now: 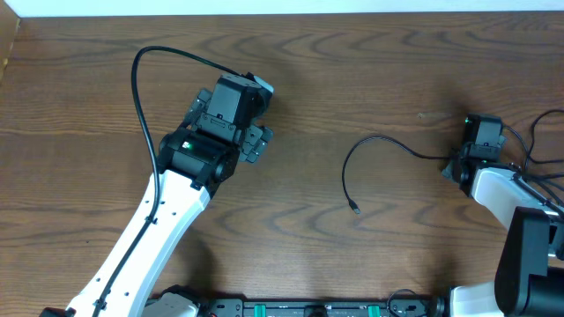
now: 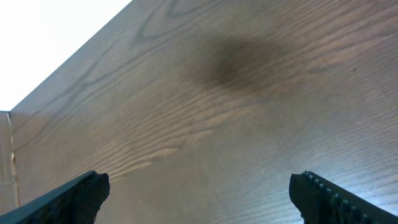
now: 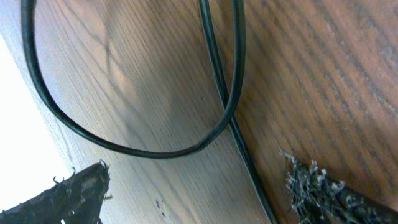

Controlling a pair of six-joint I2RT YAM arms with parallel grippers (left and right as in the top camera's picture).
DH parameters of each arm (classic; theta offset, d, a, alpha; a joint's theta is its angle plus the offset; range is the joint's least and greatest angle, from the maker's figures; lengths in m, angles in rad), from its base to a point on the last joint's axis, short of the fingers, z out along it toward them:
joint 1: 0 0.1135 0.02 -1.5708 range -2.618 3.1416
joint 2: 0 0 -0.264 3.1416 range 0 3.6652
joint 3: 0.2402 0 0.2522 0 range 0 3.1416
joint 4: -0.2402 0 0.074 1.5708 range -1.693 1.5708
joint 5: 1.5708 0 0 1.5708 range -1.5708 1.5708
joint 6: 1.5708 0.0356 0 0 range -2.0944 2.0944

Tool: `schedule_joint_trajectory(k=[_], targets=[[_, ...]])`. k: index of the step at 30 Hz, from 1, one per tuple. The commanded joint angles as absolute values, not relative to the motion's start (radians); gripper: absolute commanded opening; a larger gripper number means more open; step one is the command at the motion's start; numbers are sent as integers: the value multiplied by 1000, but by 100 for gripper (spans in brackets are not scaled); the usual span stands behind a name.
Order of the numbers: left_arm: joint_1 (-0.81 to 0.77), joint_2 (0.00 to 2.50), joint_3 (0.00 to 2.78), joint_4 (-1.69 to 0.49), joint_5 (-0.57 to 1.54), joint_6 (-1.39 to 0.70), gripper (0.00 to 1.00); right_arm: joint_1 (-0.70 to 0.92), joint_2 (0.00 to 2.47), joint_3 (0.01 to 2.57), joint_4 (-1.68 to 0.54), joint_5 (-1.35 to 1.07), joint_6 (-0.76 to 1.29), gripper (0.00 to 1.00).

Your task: Untangle cables

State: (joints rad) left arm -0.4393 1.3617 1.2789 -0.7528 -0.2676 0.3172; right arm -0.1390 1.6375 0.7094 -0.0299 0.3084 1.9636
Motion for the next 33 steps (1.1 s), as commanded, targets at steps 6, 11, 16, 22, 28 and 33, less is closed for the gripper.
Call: schedule_joint_trajectory(k=[6, 11, 16, 22, 28, 33], targets=[[-437, 1360, 1280, -739, -271, 312, 98, -63, 1666, 671, -47, -4, 1799, 95], [-437, 1360, 1280, -740, -270, 312, 98, 40, 1666, 671, -50, 132, 1513, 99], [-437, 1360, 1280, -739, -271, 312, 98, 72, 1666, 671, -126, 162, 1322, 99], [-437, 1360, 1280, -739, -271, 312, 98, 71, 1666, 671, -146, 163, 1119, 96], [-437, 1360, 1280, -740, -271, 312, 98, 74, 1666, 671, -142, 120, 1134, 99], [-437, 1360, 1280, -747, -270, 312, 98, 75, 1666, 671, -144, 121, 1293, 99]])
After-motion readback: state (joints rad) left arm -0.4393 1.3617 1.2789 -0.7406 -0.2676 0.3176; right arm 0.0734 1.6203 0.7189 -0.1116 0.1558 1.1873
